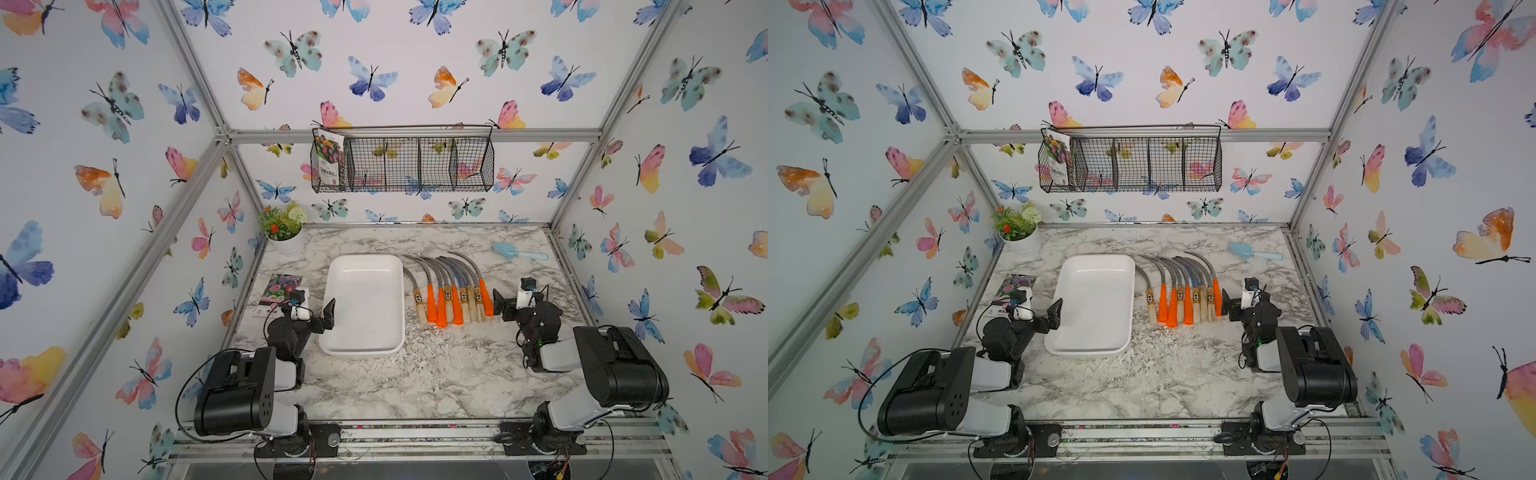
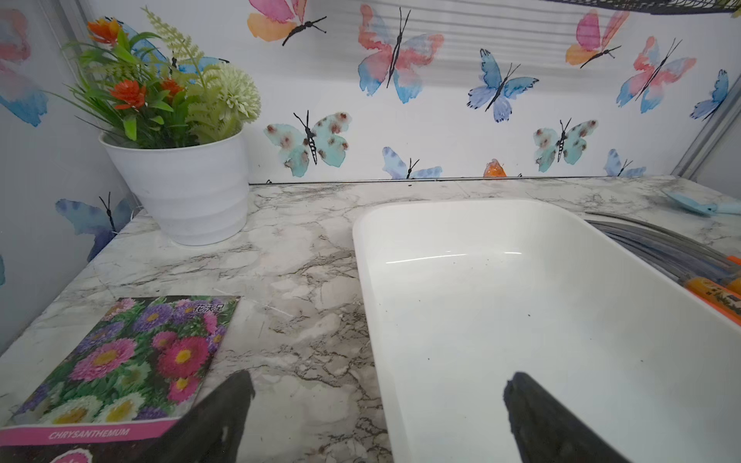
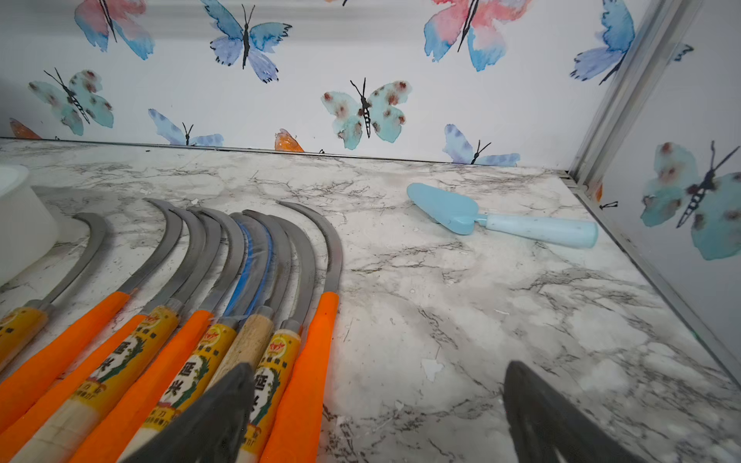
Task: Put small sickles into storage boxes
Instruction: Pick up the sickle at the center of the board.
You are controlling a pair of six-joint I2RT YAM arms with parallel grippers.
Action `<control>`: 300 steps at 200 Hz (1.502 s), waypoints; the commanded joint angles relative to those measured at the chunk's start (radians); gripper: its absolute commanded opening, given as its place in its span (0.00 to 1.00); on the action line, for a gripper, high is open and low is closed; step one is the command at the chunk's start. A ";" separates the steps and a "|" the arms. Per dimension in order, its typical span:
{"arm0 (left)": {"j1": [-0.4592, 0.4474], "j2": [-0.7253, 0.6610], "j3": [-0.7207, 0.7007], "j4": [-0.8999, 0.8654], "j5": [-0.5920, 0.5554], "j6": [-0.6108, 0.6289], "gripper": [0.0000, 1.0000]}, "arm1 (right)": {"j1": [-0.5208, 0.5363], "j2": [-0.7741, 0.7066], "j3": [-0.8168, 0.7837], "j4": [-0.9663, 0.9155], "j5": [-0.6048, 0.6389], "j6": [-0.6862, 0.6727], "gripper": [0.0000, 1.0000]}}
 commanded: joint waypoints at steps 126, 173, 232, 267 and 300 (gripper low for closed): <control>-0.011 0.005 0.013 0.018 -0.005 0.012 0.98 | -0.003 -0.008 0.004 -0.020 0.007 0.000 0.98; -0.015 -0.002 0.020 -0.008 -0.019 0.013 0.98 | -0.002 -0.013 0.012 -0.044 0.054 0.016 0.98; -0.108 -0.189 0.134 -0.394 -0.185 0.062 0.98 | -0.003 -0.079 0.101 -0.252 0.039 0.011 0.98; -0.123 -0.285 0.245 -0.642 -0.165 0.049 0.98 | -0.002 -0.107 0.189 -0.451 0.008 0.043 0.98; -0.130 -0.298 0.402 -0.911 -0.090 0.010 0.98 | -0.001 -0.136 0.268 -0.628 -0.030 0.075 0.98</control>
